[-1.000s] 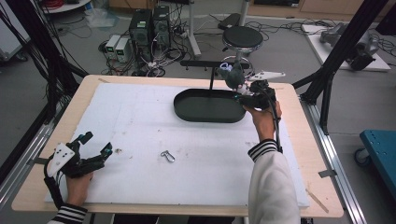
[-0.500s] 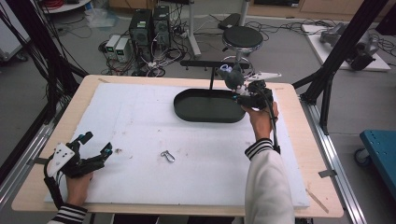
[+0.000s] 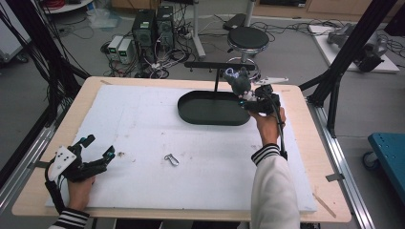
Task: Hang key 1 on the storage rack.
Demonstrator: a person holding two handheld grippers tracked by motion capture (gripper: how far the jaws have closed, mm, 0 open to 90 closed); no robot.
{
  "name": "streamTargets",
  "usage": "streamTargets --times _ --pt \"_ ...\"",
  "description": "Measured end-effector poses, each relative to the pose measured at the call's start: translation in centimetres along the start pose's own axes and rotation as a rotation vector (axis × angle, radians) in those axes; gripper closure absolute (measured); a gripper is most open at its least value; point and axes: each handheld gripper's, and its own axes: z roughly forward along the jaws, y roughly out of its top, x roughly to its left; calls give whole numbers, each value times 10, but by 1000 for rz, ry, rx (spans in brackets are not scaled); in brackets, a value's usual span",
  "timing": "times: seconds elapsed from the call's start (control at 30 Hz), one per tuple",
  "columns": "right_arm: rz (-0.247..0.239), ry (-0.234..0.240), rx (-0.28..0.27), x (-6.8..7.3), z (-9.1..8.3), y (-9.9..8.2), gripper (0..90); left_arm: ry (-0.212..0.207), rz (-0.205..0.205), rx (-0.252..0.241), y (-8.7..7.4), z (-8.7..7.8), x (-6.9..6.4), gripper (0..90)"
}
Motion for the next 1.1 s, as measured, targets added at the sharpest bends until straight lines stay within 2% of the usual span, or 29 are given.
streamTargets --times 0.33,0.53,0.57,1.1 --pt "37 5 20 -3 7 -8 519 1 1 -1 0 0 0 140" --pt "23 3 8 -2 15 -7 519 0 1 -1 0 0 0 139" --pt "34 0 12 -2 16 -7 519 0 1 -1 0 0 0 139" --pt "73 -23 10 -14 25 -12 519 -1 5 -1 0 0 0 140"
